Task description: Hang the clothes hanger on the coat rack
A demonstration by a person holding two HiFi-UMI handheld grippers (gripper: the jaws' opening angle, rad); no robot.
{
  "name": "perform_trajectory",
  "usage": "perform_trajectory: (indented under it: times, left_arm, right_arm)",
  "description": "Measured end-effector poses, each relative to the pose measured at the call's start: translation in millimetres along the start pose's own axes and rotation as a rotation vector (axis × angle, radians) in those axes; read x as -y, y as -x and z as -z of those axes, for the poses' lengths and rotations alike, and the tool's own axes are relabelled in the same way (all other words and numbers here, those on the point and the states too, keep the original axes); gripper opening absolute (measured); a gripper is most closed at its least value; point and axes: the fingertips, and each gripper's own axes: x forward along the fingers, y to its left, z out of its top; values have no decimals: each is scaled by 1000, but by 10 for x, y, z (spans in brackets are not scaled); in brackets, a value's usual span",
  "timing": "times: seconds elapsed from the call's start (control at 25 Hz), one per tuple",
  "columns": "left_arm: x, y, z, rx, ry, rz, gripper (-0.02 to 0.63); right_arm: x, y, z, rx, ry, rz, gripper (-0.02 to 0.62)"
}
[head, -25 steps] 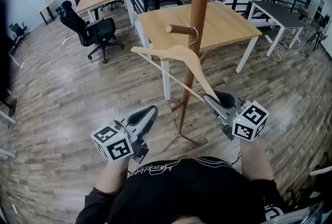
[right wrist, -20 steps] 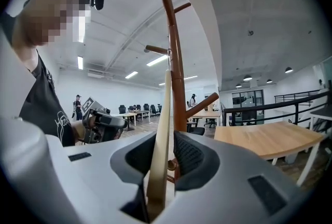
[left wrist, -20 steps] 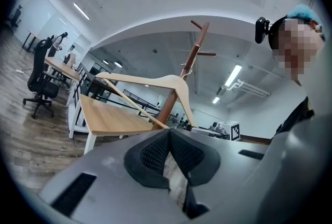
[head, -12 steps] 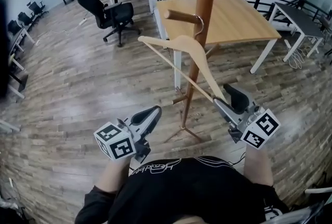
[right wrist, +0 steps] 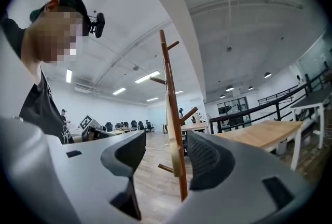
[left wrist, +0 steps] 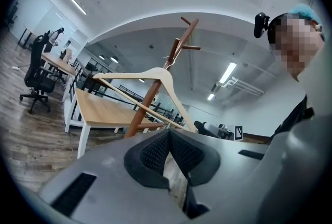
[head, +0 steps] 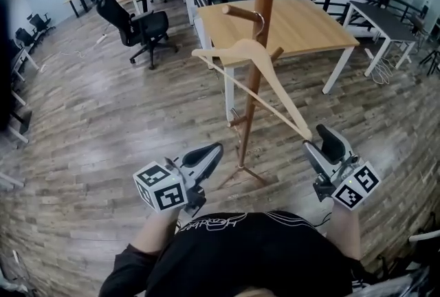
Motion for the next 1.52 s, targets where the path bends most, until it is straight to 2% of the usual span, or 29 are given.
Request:
perform_trajectory:
  times: [0.16,0.32,0.6,0.76,0.88,1.12,1.32,1.52]
  left_arm:
    - [257,319,63,-13,-16,63,8]
    - [497,689,149,-18,-24,106,8]
    - [869,1385,357,-22,-17,161,8]
    - [1074,1668,518,-41,-4,196,8]
    - [1186,1835,600,-49,3,218,8]
    - [1412,1976,603,-49,-3,266,8]
    - [1524,1935,636,-59,-8,270,8]
    - [1713,1808,596,-63,-10,284,8]
  right_arm:
    - [-483,265,129,-12,-39,38,255]
    - [-1074,453,293,-35,-65,38,255]
    - [-2224,565,569,-71,-107,-31,243]
    - [-2790,658,681,-82,-88,-70,93]
    - [-3101,667,765,-113,-67,-90,58]
    - [-3355,672,780,-115,-143,-99,41]
    - [-3340,758,761,-116,-205,-110,38]
    - [-3265,892,660,-120,-224,-105,38]
